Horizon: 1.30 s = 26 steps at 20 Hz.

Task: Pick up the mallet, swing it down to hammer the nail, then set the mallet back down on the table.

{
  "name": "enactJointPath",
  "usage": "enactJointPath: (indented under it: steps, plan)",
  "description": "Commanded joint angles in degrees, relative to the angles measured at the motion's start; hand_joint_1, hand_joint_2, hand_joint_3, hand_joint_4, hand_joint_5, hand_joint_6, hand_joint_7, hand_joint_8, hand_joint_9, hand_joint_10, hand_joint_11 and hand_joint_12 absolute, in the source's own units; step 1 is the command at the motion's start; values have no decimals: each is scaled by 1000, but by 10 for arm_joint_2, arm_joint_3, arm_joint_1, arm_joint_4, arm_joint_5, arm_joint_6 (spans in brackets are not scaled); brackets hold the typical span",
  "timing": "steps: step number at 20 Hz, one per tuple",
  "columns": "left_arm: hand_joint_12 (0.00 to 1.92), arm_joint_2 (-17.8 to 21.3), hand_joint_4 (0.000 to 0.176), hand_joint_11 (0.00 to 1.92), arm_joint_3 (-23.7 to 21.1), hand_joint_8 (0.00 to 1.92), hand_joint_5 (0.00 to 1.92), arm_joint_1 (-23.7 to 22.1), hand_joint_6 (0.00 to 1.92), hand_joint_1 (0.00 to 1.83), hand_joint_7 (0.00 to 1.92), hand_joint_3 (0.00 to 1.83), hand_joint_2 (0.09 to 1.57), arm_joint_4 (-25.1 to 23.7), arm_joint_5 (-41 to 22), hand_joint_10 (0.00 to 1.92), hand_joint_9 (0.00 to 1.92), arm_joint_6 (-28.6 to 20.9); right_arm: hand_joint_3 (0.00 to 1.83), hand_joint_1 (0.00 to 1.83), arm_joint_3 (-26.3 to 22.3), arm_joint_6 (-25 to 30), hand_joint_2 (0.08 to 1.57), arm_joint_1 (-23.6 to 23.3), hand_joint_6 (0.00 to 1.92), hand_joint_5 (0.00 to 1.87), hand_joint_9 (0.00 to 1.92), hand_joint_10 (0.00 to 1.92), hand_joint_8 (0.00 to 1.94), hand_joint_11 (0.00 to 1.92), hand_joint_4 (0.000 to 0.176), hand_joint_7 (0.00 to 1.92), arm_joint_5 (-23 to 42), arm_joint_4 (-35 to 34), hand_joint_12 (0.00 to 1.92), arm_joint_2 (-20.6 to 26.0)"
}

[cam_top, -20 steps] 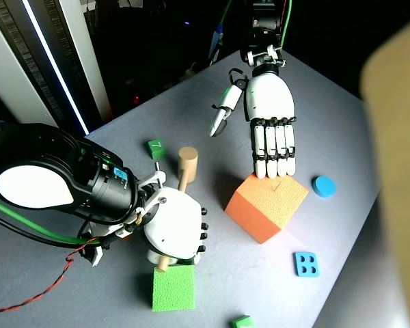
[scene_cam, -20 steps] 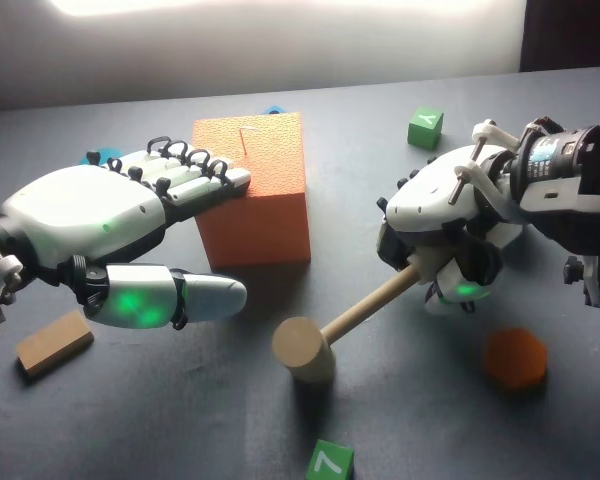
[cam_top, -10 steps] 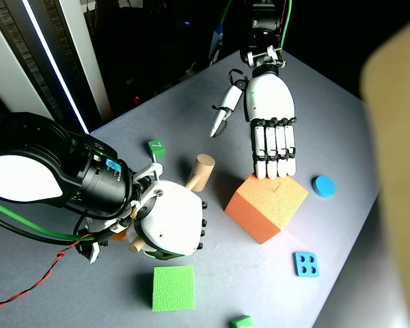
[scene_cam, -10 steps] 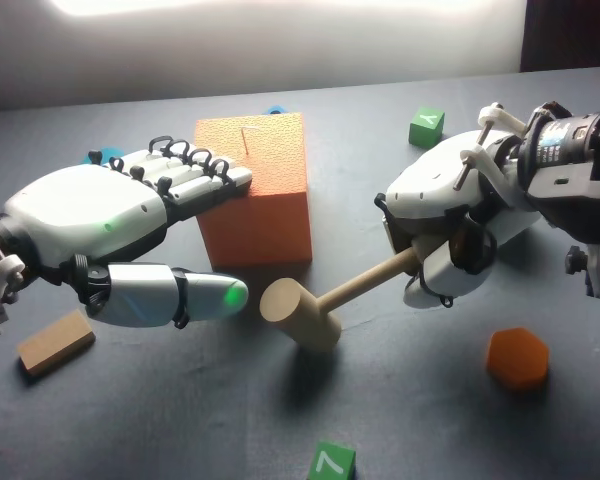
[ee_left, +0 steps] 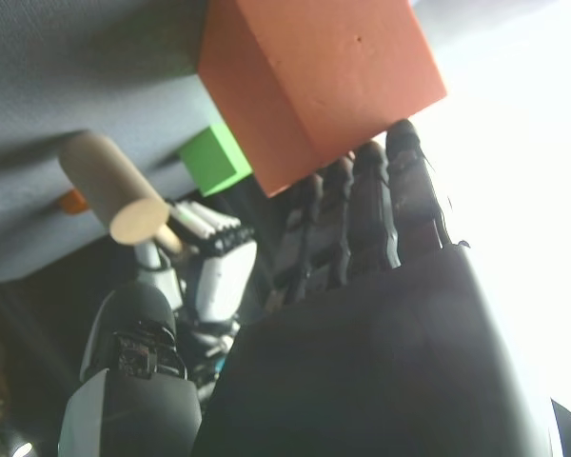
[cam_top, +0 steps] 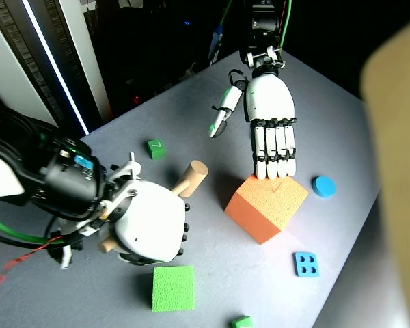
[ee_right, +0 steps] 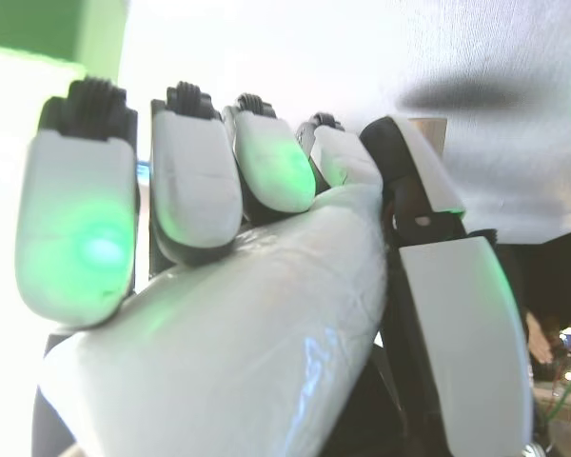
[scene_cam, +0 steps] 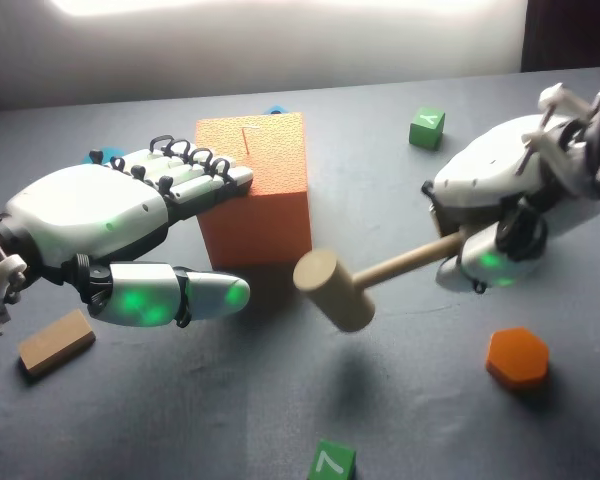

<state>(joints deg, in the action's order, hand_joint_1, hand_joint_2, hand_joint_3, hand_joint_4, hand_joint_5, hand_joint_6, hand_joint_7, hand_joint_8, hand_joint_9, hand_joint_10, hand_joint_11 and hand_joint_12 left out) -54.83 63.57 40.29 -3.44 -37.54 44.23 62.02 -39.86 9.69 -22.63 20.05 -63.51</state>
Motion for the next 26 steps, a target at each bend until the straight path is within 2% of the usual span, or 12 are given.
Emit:
enactJointPath:
  steps: [1, 6, 11, 17, 21, 23, 26]
  plan:
    - [10, -3, 0, 20, 2, 9, 107, -1, 9, 0, 103, 0, 1168, 2, -41, 9, 63, -3, 56, 120, -5, 0, 1571, -12, 1921, 1325, 1616, 1921, 1941, 1638, 176, 1540, 32, 4, 1921, 10]
    - [7, -3, 0, 9, 2, 5, 113, -1, 7, 0, 104, 0, 1166, 2, -41, 3, 60, -3, 85, 73, -28, 18, 1571, -69, 1921, 1334, 1617, 1921, 1941, 1623, 176, 1550, 3, 5, 1921, 58]
    - [1, -3, 0, 2, 3, 0, 93, 0, 0, 0, 82, 5, 1178, 2, -41, 1, 42, -3, 59, 130, -28, 19, 1571, -107, 1921, 1323, 1608, 1921, 1941, 1613, 176, 1538, 84, 5, 1921, 75]
    - [2, -5, 0, 4, 4, 6, 107, 0, 7, 0, 97, 4, 1178, 2, -41, 3, 49, -5, 72, 113, 2, 67, 1571, -113, 1921, 1315, 1611, 1921, 1941, 1619, 176, 1543, 174, 5, 1921, 53]
    - [0, -6, 0, 0, 4, 3, 94, 0, 5, 0, 83, 1, 1173, 2, -41, 2, 46, -7, 64, 124, 22, 63, 1571, -107, 1921, 1324, 1623, 1921, 1941, 1637, 176, 1554, 234, 5, 1921, 40]
    - [7, -6, 0, 16, 5, 12, 120, 0, 13, 0, 111, 2, 1175, 2, -41, 10, 71, -7, 67, 140, 31, 26, 1571, -96, 1921, 1326, 1626, 1921, 1941, 1640, 176, 1557, 264, 5, 1921, 31]
    - [2, -7, 0, 3, 5, 1, 101, 0, 2, 0, 90, 2, 1176, 2, -41, 1, 54, -7, 72, 113, 45, 23, 1571, -89, 1921, 1346, 1628, 1921, 1941, 1637, 176, 1563, 274, -4, 1921, 17]
